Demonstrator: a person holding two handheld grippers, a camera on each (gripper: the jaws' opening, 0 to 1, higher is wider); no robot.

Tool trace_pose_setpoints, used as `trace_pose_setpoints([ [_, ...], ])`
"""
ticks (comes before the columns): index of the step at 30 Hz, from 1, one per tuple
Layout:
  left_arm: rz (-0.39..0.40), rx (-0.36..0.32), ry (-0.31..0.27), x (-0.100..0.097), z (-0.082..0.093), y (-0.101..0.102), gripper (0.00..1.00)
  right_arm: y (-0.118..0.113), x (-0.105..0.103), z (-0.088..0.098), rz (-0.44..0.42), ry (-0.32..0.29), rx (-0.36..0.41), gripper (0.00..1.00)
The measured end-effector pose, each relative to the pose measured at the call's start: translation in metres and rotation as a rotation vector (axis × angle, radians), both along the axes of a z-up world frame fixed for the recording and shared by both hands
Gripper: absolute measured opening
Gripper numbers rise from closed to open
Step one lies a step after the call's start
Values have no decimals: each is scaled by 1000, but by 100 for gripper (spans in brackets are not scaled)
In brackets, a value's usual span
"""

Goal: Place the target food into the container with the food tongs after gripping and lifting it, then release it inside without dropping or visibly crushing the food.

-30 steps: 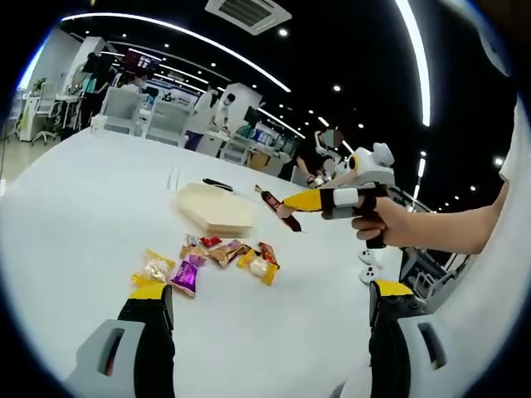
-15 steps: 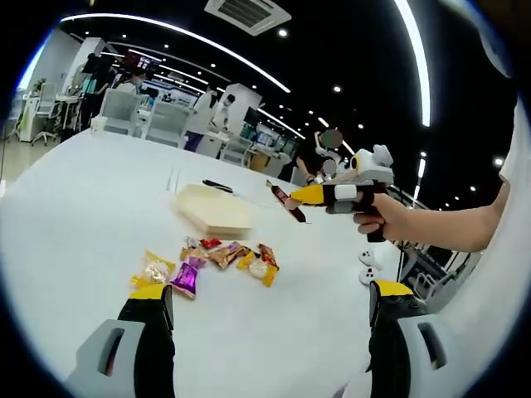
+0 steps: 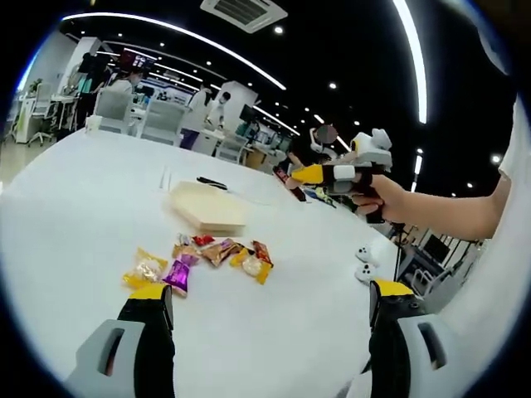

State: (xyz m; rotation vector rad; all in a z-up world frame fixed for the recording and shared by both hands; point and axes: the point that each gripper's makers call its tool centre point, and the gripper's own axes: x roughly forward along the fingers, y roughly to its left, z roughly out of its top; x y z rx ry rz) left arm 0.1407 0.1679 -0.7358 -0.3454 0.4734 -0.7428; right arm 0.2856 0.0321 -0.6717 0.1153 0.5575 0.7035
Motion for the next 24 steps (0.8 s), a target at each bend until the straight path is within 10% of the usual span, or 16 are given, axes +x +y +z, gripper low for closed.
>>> trace_pose_setpoints([
  [24,11,-24,-1,-3,1,-3,99,-18,27,24,44,-49,-111,22],
])
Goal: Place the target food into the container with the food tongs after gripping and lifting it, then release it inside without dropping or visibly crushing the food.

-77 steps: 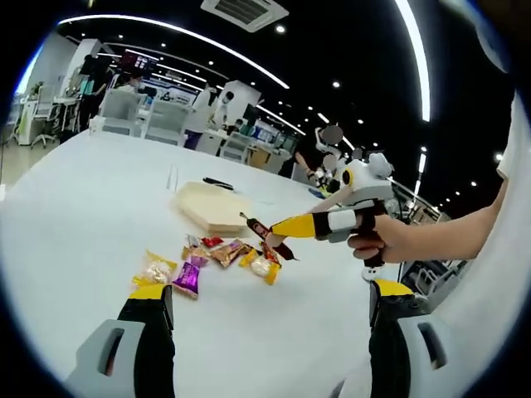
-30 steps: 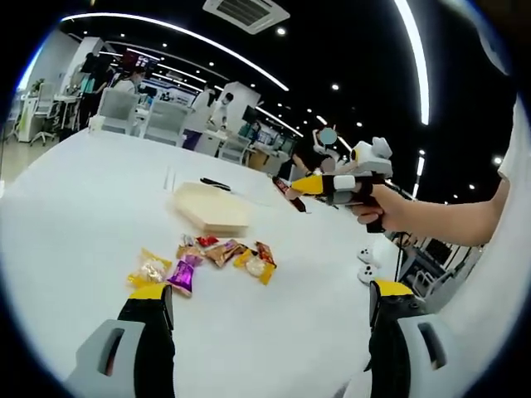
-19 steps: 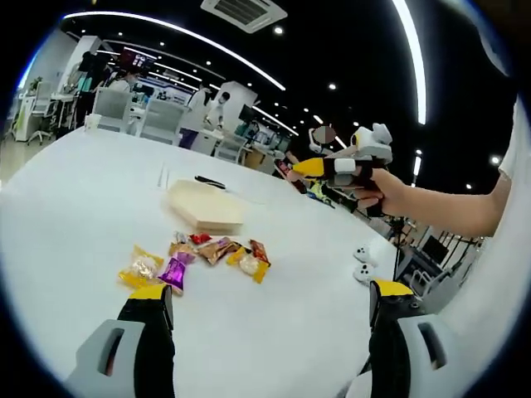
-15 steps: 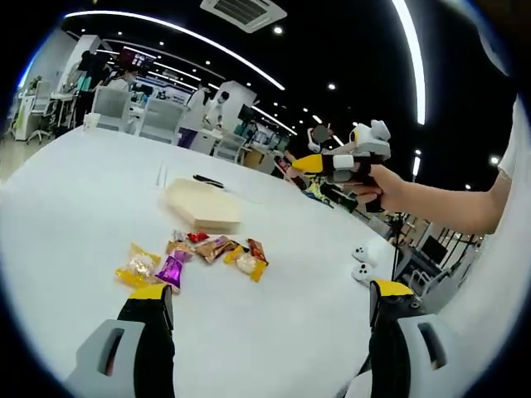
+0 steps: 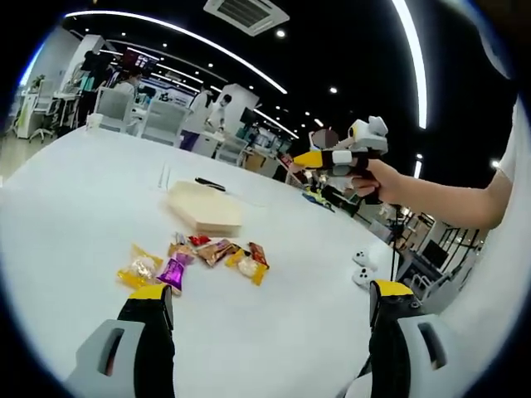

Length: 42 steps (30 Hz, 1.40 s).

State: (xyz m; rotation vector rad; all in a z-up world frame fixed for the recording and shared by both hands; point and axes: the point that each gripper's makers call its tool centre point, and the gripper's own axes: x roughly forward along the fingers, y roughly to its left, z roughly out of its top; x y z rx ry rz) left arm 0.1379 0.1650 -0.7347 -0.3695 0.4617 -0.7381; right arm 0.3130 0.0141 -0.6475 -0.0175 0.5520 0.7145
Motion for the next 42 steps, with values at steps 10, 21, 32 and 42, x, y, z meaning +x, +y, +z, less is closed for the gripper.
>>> trace_pose_setpoints([
  [10,91,-112,12,13,17,12,99,-3,15,-3,4,18,-9,22],
  [21,100,-73,6,10,11,22,95,-4,34,-4,7,27,-25,22],
  [32,97,-178,-6,12,21,19,99,2,55,-2,15,24,-32,22],
  [42,75,-125,16,5,11,21,99,6,71,-3,30,21,-59,22],
])
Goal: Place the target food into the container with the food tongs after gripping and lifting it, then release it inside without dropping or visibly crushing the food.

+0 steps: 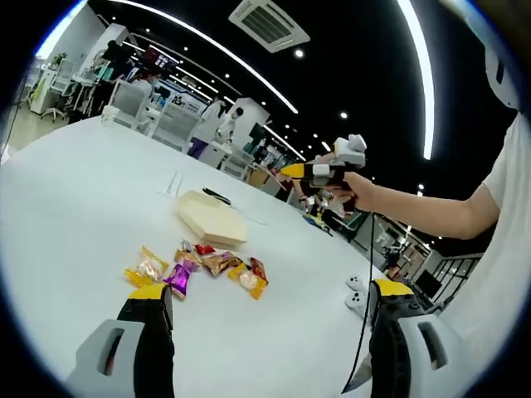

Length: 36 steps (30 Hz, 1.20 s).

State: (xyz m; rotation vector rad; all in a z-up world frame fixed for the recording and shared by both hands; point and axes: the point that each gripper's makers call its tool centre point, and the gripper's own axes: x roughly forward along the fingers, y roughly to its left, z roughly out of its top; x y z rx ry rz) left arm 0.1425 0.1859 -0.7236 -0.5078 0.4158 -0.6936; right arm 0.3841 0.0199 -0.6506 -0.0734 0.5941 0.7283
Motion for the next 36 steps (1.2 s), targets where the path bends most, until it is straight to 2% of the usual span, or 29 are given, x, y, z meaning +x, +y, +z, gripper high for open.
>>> trace_pose_setpoints([
  [6,28,-2,-21,3,5,8,99,-1,8,-1,4,-1,-9,22],
  [12,34,47,-33,4,4,12,99,0,13,0,3,-5,-7,22],
  [20,24,69,-26,-1,3,11,99,3,21,-1,3,-1,-10,22],
  [36,39,77,-35,0,2,17,99,11,38,-1,16,-2,-41,22],
])
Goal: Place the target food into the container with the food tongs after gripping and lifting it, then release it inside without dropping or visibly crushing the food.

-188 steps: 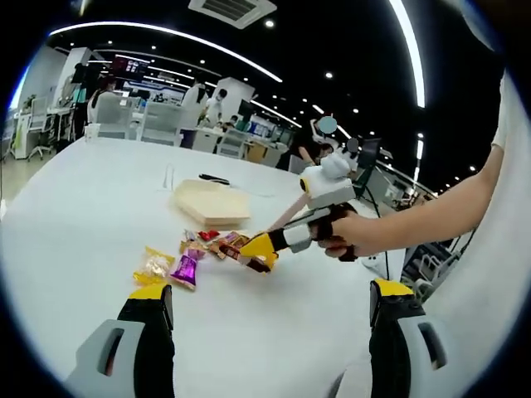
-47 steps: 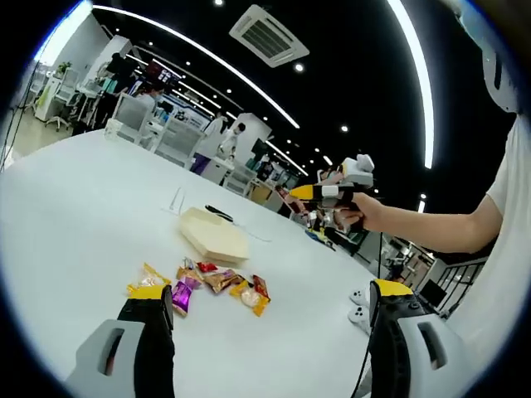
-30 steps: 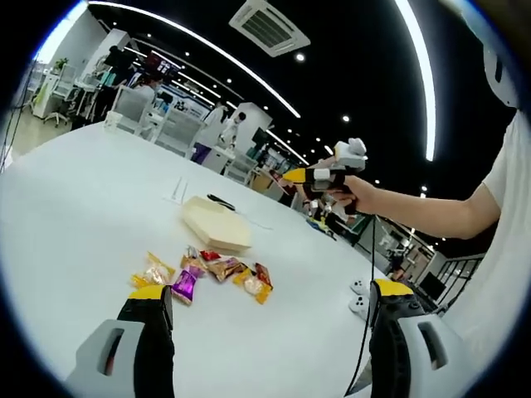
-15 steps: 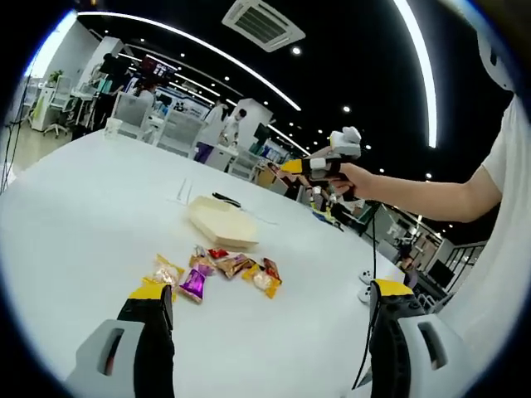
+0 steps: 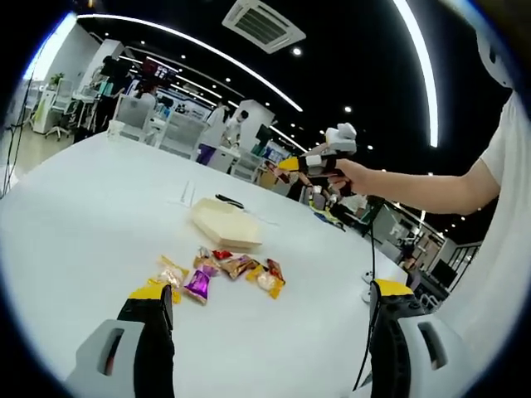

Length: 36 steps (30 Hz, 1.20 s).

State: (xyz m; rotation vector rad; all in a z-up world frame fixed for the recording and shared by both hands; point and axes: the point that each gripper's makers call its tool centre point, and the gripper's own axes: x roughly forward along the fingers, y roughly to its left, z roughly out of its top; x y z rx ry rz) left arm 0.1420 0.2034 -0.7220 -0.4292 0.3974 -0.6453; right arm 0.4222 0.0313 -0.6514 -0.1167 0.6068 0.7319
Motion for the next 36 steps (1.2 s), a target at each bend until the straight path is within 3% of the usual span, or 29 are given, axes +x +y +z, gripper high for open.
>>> trace_pose_setpoints([
  [8,9,-8,9,0,-2,5,99,3,10,-7,5,8,-26,22],
  [11,7,-1,9,-1,-2,5,99,0,16,-15,10,7,-86,22],
  [24,15,15,17,-1,-5,8,99,4,32,-20,-11,13,-93,22],
  [36,36,25,29,0,-8,14,99,-2,51,-41,-42,18,-140,22],
])
